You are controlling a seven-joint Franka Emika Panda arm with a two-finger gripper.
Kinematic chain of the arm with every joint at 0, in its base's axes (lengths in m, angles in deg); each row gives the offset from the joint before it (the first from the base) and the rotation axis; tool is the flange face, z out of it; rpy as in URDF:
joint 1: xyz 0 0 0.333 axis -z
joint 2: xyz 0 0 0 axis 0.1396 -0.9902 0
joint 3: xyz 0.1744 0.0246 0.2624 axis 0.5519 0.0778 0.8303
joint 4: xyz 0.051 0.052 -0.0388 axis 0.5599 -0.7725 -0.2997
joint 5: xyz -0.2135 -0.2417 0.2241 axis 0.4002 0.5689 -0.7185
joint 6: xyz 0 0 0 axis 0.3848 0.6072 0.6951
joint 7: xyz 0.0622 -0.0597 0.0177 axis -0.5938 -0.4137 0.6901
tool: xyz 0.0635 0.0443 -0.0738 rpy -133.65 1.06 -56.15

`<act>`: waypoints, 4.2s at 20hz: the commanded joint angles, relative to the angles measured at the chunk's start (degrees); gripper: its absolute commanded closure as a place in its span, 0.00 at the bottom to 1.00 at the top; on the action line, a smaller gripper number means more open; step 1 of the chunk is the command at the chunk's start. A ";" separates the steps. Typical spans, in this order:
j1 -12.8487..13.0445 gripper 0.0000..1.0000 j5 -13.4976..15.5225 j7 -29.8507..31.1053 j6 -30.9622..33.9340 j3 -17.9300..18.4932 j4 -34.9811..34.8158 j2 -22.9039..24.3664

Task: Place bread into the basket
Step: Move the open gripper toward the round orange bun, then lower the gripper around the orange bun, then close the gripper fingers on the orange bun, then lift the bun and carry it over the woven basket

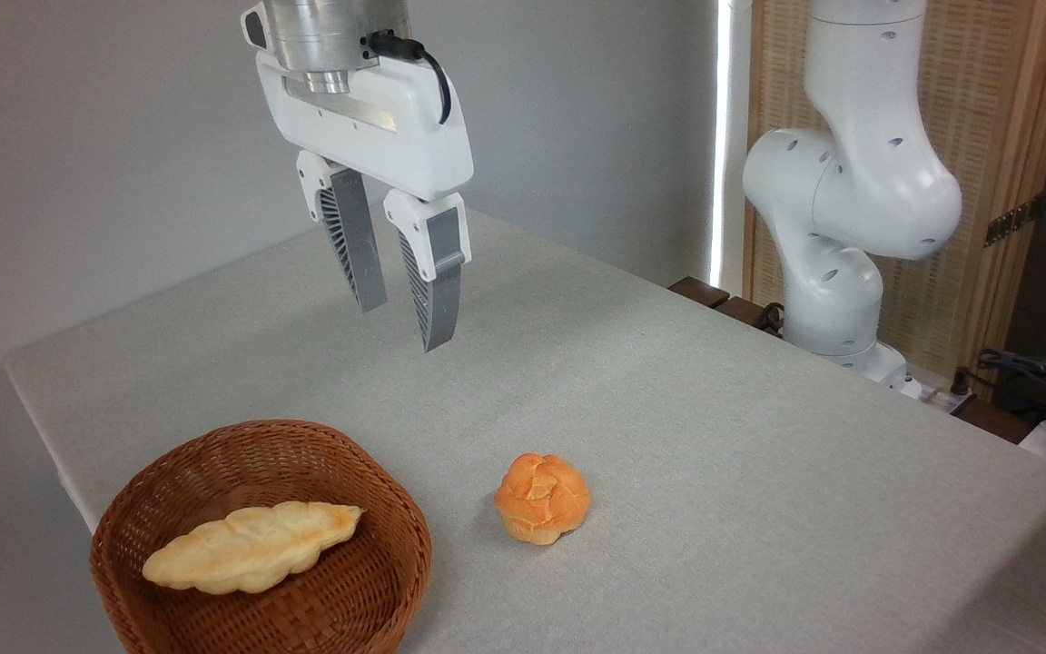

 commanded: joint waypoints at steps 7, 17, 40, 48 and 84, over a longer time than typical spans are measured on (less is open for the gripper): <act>0.35 0.00 -0.77 0.61 1.66 0.20 -1.52 0.50; 0.26 0.00 -6.83 -5.88 -0.62 0.99 -9.42 4.28; 0.08 0.00 2.04 -5.10 -27.77 6.35 -38.70 8.85; 0.35 0.56 1.34 -5.72 -29.45 6.26 -39.40 7.27; 0.61 0.62 -1.56 -12.83 -16.97 1.17 -1.37 -9.32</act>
